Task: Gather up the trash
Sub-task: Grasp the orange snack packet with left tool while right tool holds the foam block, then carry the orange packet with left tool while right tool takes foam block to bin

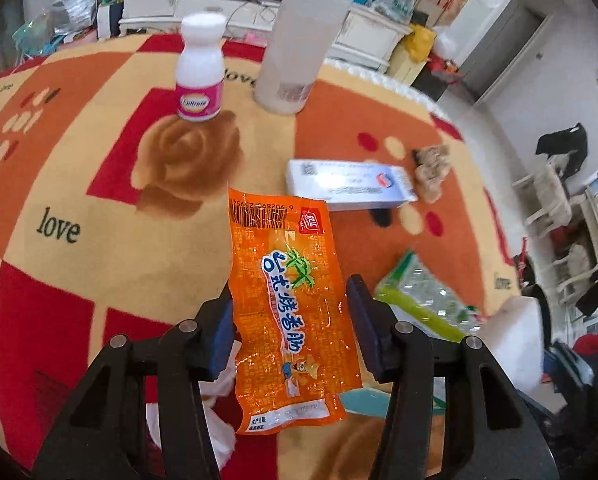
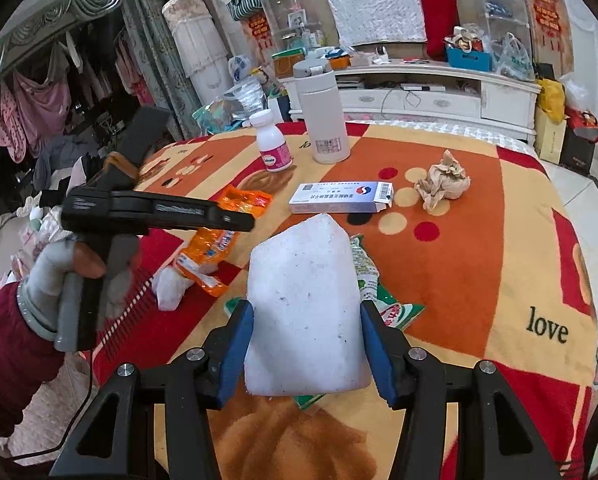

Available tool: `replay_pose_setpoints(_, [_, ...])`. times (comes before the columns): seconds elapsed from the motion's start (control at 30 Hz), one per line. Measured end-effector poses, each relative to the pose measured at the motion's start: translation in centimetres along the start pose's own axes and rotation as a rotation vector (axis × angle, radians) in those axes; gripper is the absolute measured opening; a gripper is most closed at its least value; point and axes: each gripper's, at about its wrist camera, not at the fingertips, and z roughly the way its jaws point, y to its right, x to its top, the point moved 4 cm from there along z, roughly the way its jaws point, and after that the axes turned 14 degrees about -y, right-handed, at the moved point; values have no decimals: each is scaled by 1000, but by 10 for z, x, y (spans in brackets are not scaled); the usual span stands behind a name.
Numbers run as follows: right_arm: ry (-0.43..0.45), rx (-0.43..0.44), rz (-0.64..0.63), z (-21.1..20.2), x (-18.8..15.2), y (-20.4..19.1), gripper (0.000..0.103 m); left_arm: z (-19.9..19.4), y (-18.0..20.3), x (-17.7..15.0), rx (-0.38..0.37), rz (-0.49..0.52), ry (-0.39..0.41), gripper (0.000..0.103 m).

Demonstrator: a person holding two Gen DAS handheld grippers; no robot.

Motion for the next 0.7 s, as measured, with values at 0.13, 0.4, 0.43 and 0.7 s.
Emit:
replay_pose_setpoints(0.13, [10,-12,13,-8,-3,6,52,-15,22,0,-29,19,33,50])
replay_pose_setpoints(0.4, [27,-48,55,-26,-14,29,52,-23,74,-14,-40,101,62,50])
replay_pose_setpoints(0.43, [28,-54,61,-28,-15,33,52,-21,81,-15,-40,110,64,50])
replay_pose_setpoints(0.7, [42,-94,117,-45,-32,61,52,1,124,-25,-33,161,52,50])
